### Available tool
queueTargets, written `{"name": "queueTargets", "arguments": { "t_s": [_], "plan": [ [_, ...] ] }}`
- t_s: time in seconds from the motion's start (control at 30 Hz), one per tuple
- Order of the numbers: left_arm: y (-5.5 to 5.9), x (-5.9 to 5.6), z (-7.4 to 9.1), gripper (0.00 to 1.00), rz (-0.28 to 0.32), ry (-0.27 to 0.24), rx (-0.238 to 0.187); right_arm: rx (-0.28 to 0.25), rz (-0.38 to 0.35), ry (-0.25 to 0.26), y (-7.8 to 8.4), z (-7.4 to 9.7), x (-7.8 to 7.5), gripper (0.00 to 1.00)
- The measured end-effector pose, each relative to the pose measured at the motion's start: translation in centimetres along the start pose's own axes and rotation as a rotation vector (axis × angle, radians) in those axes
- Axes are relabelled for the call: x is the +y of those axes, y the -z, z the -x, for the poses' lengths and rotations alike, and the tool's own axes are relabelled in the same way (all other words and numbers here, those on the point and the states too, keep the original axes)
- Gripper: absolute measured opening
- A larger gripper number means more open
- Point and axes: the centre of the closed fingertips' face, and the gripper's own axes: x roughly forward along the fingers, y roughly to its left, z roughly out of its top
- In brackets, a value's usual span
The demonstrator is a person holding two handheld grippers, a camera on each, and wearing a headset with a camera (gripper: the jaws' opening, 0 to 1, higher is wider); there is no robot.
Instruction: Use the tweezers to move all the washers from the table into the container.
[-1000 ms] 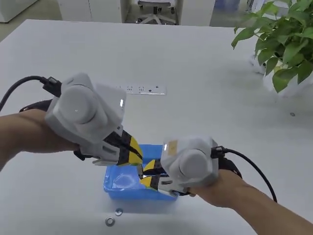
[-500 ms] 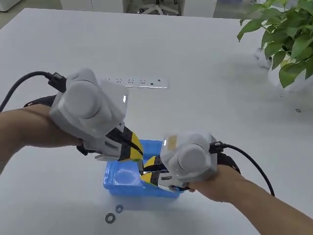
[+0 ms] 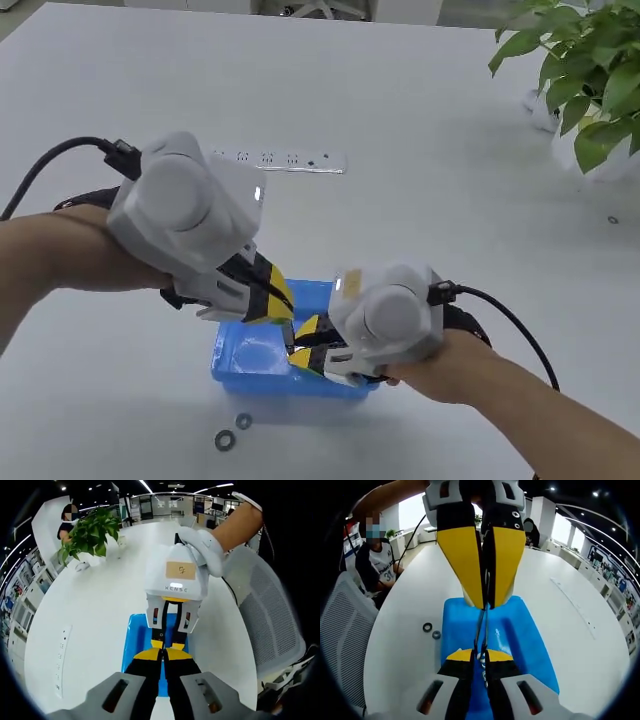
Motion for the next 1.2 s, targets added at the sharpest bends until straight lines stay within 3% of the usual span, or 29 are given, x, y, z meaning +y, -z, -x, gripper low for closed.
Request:
{"name": "queueTargets", "arguments": {
  "t_s": [0.63, 0.93, 1.2],
  "plan": [
    [-0.3, 0.2, 0.3, 0.06, -0.005, -0.007, -0.004, -0.005, 0.008, -0.001, -0.4, 0.3, 0.1, 0.1],
    [-1.4, 0.1, 1.3, 0.06, -0.026, -0.023, -0.01, -0.016, 0.022, 0.019, -1.3, 1.4, 0.0, 0.1],
    [-2.3, -0.7, 2.3, 0.06, -0.048, -0.037, -0.008, -0.024, 0.033, 0.035, -2.1, 2.3, 0.4, 0.1]
  ]
}}
